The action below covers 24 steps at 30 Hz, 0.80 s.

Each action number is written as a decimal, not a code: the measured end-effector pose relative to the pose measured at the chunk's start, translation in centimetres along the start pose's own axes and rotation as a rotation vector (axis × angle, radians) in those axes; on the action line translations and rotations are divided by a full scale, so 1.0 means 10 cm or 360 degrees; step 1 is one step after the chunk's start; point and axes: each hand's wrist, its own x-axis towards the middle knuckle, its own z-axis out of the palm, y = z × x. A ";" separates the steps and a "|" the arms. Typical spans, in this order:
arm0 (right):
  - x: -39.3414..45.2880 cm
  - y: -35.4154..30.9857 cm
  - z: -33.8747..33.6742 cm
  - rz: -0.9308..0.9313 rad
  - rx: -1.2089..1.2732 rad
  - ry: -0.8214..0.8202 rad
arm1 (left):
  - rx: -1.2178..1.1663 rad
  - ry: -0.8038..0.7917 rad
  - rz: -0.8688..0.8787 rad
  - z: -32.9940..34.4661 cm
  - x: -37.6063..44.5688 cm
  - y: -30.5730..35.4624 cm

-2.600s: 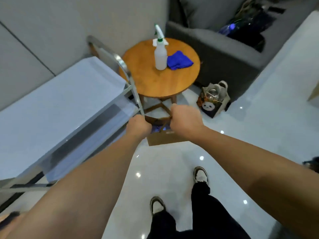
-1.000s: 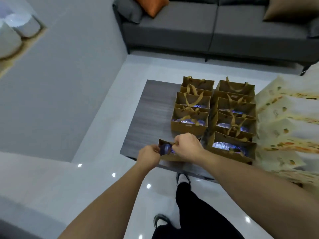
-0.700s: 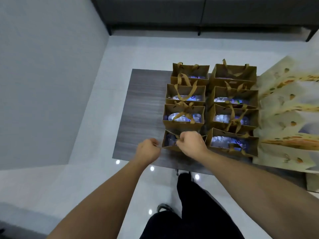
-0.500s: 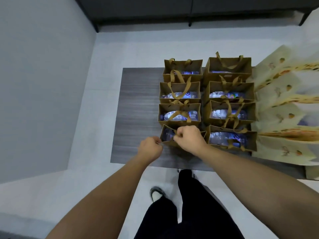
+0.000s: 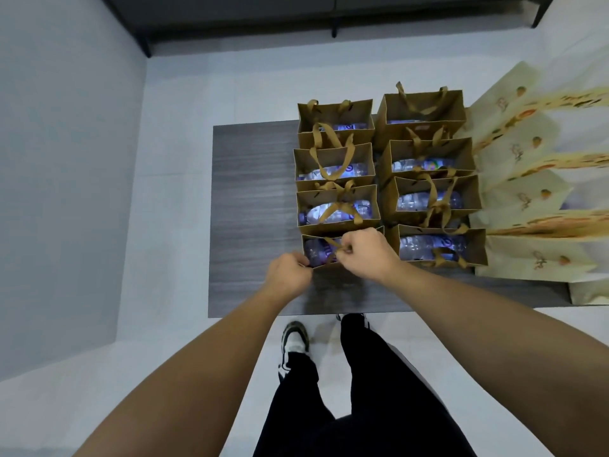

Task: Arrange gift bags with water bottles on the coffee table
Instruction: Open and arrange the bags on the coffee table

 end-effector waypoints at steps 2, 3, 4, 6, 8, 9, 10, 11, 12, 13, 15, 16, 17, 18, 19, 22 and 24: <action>-0.01 -0.02 0.02 0.0032 -0.0013 -0.0055 | 0.0015 -0.0005 0.0020 -0.02 0.00 0.03; -0.02 -0.04 0.01 0.0051 -0.0021 -0.0078 | 0.0021 -0.0001 0.0030 -0.04 0.00 0.06; -0.04 -0.05 0.00 0.0069 -0.0041 -0.0085 | 0.0029 0.0008 0.0045 -0.07 -0.01 0.10; -0.08 -0.05 -0.04 0.0107 -0.0170 -0.0021 | 0.0072 0.0052 0.0104 -0.14 -0.04 0.22; -0.16 -0.04 -0.11 0.0177 -0.0257 0.0095 | 0.0134 0.0106 0.0198 -0.22 -0.09 0.37; -0.23 -0.03 -0.15 0.0219 -0.0256 0.0146 | 0.0172 0.0123 0.0247 -0.26 -0.14 0.45; -0.31 -0.03 -0.19 0.0254 -0.0246 0.0189 | 0.0206 0.0137 0.0299 -0.30 -0.19 0.53; -0.39 -0.01 -0.22 0.0283 -0.0235 0.0225 | 0.0233 0.0146 0.0352 -0.33 -0.24 0.59; -0.48 0.01 -0.25 0.0311 -0.0225 0.0264 | 0.0255 0.0152 0.0405 -0.36 -0.29 0.65; -0.59 0.02 -0.28 0.0335 -0.0211 0.0309 | 0.0267 0.0151 0.0456 -0.37 -0.34 0.71; -0.80 0.05 -0.35 0.0371 -0.0173 0.0402 | 0.0299 0.0137 0.0565 -0.38 -0.45 0.83; -0.92 0.06 -0.39 0.0390 -0.0154 0.0446 | 0.0326 0.0129 0.0631 -0.36 -0.50 0.89; -1.05 0.07 -0.42 0.0416 -0.0137 0.0488 | 0.0360 0.0117 0.0702 -0.33 -0.57 0.97; -1.19 0.10 -0.44 0.0452 -0.0125 0.0536 | 0.0399 0.0109 0.0784 -0.29 -0.63 1.06; -1.33 0.14 -0.46 0.0497 -0.0111 0.0593 | 0.0459 0.0110 0.0878 -0.23 -0.71 1.16; -1.84 0.32 -0.49 0.0625 -0.0049 0.0796 | 0.0670 0.0135 0.1132 -0.01 -1.04 1.48; -2.21 0.45 -0.49 0.0736 0.0050 0.0907 | 0.0776 0.0089 0.1275 0.17 -1.34 1.68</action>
